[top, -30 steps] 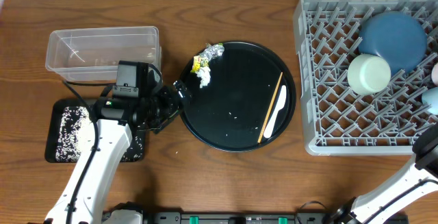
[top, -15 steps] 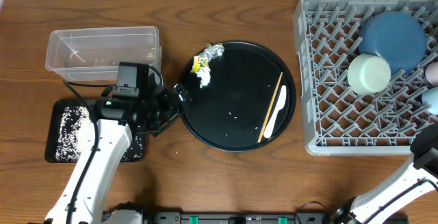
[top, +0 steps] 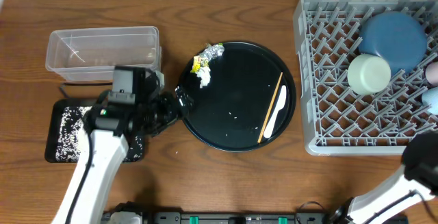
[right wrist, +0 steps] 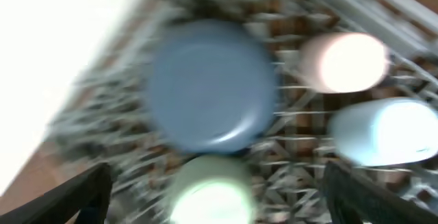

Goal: Sort waste into correct bins and load items into the dishwasher rack

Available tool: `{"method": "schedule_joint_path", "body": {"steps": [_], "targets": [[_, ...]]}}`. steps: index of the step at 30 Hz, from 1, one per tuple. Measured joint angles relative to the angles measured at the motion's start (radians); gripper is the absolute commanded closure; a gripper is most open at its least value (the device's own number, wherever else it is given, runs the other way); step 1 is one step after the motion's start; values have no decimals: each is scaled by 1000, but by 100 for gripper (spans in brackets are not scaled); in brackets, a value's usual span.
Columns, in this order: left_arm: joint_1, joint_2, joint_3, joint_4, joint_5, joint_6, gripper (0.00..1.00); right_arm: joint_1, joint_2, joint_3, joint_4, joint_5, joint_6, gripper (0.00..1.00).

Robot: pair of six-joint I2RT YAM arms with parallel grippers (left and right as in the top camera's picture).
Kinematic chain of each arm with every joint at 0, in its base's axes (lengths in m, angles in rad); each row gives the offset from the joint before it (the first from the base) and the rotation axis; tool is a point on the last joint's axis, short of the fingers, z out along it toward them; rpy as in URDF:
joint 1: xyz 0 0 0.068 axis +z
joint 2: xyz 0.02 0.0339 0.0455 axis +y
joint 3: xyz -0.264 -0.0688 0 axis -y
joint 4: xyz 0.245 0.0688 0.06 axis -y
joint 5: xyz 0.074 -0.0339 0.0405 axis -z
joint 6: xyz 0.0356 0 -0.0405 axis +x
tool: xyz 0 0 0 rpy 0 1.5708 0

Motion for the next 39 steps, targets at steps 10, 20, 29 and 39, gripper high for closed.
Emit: {"method": "schedule_joint_path", "body": {"steps": [10, 20, 29, 39], "targets": [[-51, -124, 1, -233, -262, -6, 2, 476, -229, 21, -127, -67, 16, 4], [21, -123, 1, -361, -462, -126, 2, 899, -73, -25, -243, 101, 201, 9], [21, -123, 1, -367, -478, -142, 2, 1098, 133, -27, -247, 221, 398, 15], [21, -123, 1, -367, -481, -142, 2, 1111, 334, -37, -325, 265, 566, 17]]}}
